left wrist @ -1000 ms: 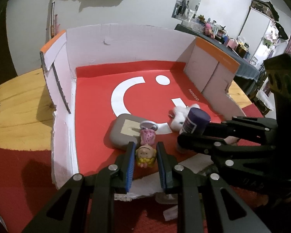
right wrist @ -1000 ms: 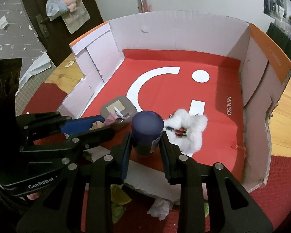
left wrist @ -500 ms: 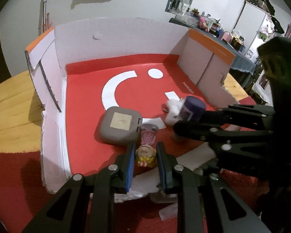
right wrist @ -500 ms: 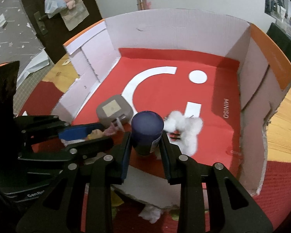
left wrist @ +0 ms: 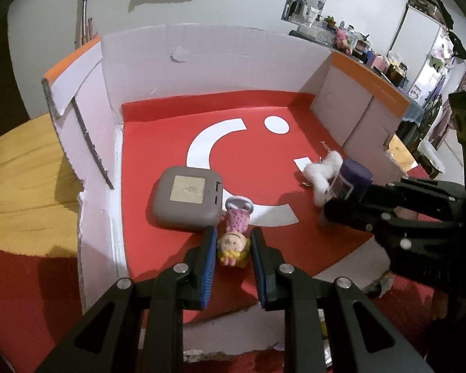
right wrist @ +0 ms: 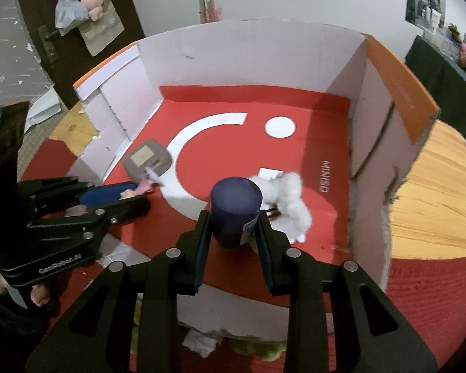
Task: Organize objects
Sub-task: 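Open the right tool to release the blue bottle while the left tool releases the doll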
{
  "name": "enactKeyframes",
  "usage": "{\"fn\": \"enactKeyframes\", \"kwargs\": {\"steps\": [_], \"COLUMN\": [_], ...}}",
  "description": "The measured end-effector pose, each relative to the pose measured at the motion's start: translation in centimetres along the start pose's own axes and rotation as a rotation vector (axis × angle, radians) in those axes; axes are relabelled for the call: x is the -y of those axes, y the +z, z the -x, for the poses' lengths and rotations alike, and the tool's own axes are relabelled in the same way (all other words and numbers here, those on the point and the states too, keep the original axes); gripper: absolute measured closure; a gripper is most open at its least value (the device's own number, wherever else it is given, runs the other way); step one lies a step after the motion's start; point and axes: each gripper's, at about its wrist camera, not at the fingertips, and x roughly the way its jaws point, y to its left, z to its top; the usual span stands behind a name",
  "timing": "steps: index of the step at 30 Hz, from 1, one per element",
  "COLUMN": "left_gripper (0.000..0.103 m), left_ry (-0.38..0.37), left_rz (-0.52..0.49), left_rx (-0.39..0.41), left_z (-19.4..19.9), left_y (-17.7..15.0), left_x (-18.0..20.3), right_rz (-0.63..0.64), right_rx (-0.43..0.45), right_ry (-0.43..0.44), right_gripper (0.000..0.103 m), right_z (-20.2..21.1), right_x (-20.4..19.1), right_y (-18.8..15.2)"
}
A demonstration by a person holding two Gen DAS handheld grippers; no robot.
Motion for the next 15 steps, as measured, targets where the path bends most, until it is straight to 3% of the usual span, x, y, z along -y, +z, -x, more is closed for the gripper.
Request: {"fn": "enactKeyframes", "kwargs": {"steps": [15], "left_gripper": [0.08], "left_ry": [-0.004], "left_rz": [0.004], "left_rx": [0.0], "left_z": [-0.2], "left_y": [0.2], "left_x": [0.1], "right_rz": [-0.014], "right_rx": [-0.012], "right_ry": [0.045], "right_gripper": [0.076], "right_z": [-2.5], "right_x": [-0.6], "right_y": [1.1]}}
